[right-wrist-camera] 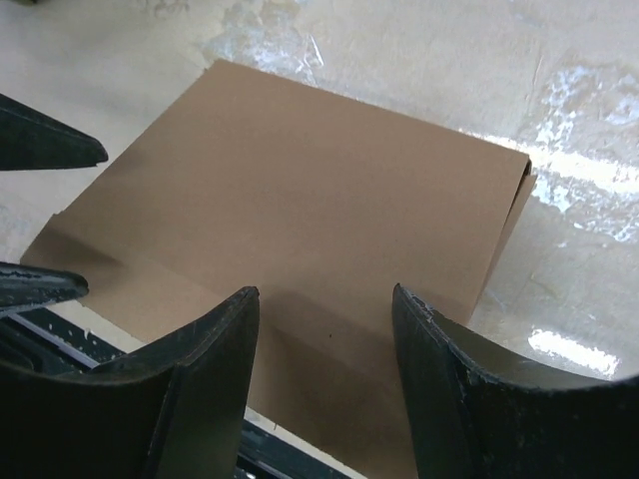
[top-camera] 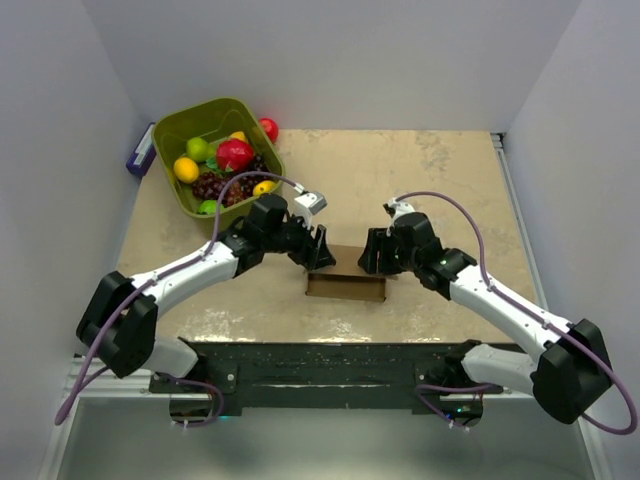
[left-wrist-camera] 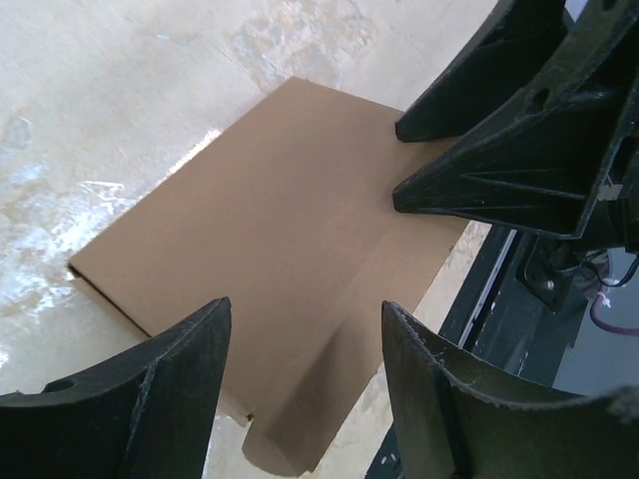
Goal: Fold the paper box
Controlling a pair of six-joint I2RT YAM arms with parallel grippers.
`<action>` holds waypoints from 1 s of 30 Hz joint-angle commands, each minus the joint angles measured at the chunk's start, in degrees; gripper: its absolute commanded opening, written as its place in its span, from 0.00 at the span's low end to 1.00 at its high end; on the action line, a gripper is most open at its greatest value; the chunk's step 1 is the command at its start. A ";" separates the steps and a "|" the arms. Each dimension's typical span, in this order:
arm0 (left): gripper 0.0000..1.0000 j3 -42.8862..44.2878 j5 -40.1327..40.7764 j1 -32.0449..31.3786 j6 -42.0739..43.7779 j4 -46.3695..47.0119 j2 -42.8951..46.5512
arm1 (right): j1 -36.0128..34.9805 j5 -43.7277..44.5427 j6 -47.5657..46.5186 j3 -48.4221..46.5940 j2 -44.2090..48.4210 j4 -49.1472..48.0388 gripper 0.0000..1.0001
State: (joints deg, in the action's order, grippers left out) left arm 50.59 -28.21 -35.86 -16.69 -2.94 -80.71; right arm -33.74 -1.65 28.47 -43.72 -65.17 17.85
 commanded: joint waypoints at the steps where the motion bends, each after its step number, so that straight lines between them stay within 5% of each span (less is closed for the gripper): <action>1: 0.66 -0.23 0.43 -1.67 1.75 -1.98 -2.08 | 0.16 -1.95 1.68 2.32 0.92 -2.38 0.59; 30: 0.64 -0.31 2.89 -2.90 2.18 -5.94 -7.80 | 0.16 -0.64 3.52 7.51 1.97 -3.52 0.53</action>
State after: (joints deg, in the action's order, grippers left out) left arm 50.30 -26.33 -38.28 -15.42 -7.46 -87.77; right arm -33.69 -2.55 31.40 -36.42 -64.34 15.38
